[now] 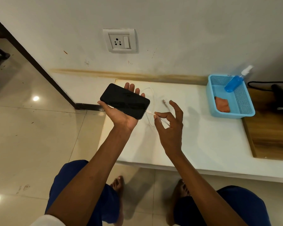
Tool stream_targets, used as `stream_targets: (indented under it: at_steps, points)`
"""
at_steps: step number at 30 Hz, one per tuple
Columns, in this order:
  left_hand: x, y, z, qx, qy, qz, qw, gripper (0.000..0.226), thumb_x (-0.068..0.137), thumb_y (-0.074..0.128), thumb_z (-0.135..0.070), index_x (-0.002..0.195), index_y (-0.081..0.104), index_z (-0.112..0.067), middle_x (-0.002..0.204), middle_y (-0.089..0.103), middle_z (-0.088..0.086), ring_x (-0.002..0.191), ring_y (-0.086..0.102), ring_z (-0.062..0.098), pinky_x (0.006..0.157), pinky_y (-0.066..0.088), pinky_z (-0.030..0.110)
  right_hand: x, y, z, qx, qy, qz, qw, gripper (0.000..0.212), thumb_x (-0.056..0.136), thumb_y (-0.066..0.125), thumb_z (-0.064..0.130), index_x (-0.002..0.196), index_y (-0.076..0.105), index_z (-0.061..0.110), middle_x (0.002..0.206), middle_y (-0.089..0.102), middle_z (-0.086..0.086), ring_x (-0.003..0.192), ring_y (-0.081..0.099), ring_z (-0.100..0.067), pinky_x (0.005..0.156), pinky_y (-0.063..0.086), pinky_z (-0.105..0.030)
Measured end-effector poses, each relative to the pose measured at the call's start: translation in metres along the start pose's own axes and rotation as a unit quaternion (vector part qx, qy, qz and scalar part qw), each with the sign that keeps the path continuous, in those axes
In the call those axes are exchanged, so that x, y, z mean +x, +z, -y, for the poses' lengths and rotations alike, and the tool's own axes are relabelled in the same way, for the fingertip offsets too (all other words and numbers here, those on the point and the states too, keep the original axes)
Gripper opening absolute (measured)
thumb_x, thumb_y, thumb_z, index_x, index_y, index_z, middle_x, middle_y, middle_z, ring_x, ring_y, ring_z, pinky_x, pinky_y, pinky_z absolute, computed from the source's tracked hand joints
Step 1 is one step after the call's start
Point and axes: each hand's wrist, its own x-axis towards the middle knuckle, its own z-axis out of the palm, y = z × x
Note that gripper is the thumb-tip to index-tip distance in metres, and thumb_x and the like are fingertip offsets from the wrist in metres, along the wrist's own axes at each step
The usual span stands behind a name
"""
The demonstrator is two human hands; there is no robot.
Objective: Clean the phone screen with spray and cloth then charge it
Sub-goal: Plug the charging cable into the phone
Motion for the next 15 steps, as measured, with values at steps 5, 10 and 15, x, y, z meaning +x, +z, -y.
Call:
stream_targets:
  at_steps: [5, 10, 15]
  points:
    - [-0.0006, -0.0017, 0.0026, 0.007, 0.003, -0.007, 1.000, 0.101, 0.079, 0.022, -0.091, 0.136, 0.049, -0.013, 0.114, 0.060, 0.009, 0.103, 0.059, 0.028, 0.110, 0.035, 0.047, -0.0047, -0.0002, 0.0017, 0.011, 0.014, 0.011, 1.000, 0.008, 0.085, 0.074, 0.028, 0.092, 0.074, 0.022, 0.147, 0.044, 0.008, 0.137, 0.040, -0.010, 0.102, 0.047, -0.051]
    - [-0.0017, -0.0031, 0.0051, 0.008, 0.003, -0.009, 1.000, 0.100, 0.081, 0.019, -0.090, 0.137, 0.049, -0.013, 0.114, 0.060, 0.009, 0.103, 0.059, 0.028, 0.114, 0.031, 0.047, -0.0043, -0.0015, 0.0015, 0.010, 0.023, 0.014, 1.000, 0.007, 0.085, 0.075, 0.027, 0.091, 0.074, 0.023, 0.147, 0.044, 0.009, 0.138, 0.040, -0.011, 0.103, 0.047, -0.050]
    - [0.0015, -0.0041, 0.0031, 0.026, -0.012, -0.012, 1.000, 0.102, 0.081, 0.019, -0.090, 0.144, 0.046, -0.014, 0.126, 0.061, 0.010, 0.121, 0.055, 0.032, 0.116, 0.030, 0.052, 0.0019, -0.0093, 0.0021, -0.006, 0.028, 0.058, 0.998, 0.007, 0.087, 0.075, 0.023, 0.093, 0.074, 0.023, 0.143, 0.049, 0.007, 0.136, 0.043, -0.012, 0.106, 0.045, -0.047]
